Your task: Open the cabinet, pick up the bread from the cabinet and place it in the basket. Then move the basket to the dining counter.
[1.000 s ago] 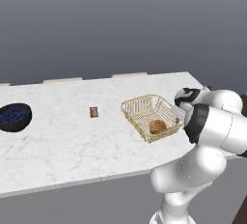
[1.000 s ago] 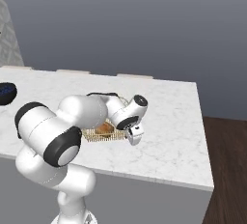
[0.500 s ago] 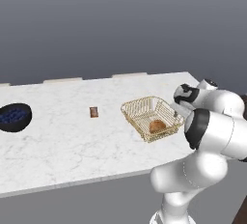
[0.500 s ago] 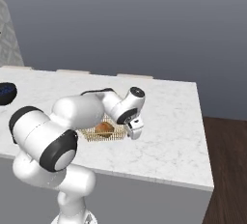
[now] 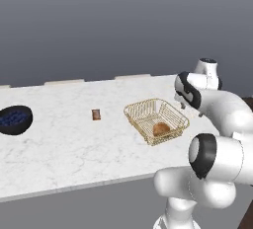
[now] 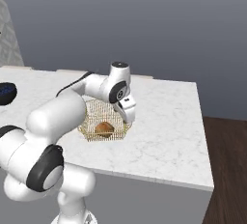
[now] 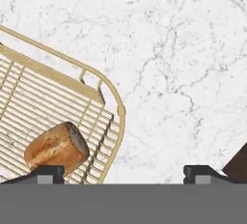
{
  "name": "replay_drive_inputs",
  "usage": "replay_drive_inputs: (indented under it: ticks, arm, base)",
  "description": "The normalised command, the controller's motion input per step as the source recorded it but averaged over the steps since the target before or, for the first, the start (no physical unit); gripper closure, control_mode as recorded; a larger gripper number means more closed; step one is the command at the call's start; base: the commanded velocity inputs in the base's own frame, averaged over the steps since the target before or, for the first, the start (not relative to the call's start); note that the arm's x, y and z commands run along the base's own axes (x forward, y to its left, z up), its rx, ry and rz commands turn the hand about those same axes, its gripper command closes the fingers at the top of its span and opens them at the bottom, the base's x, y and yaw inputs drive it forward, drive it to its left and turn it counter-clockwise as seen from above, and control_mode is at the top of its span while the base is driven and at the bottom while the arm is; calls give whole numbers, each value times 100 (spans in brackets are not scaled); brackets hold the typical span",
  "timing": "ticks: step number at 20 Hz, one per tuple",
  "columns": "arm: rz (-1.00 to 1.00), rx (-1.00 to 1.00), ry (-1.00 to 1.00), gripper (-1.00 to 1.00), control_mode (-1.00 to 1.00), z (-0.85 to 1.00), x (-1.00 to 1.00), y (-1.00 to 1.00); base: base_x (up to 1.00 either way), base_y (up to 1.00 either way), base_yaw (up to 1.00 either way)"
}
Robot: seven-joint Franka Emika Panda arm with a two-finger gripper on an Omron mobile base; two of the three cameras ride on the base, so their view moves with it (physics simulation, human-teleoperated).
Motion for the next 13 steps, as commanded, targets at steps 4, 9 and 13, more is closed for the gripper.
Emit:
replay_drive_inputs:
  ticks: [4, 9, 13]
  arm:
    - [13, -14, 4, -100, -100, 77, -83, 19]
    - [22, -14, 1, -100, -100, 57, -88, 40]
    - [23, -6, -6, -100, -100, 42, -79, 54]
  base:
    - [0, 0, 0]
    - [0, 0, 0]
    - [0, 0, 0]
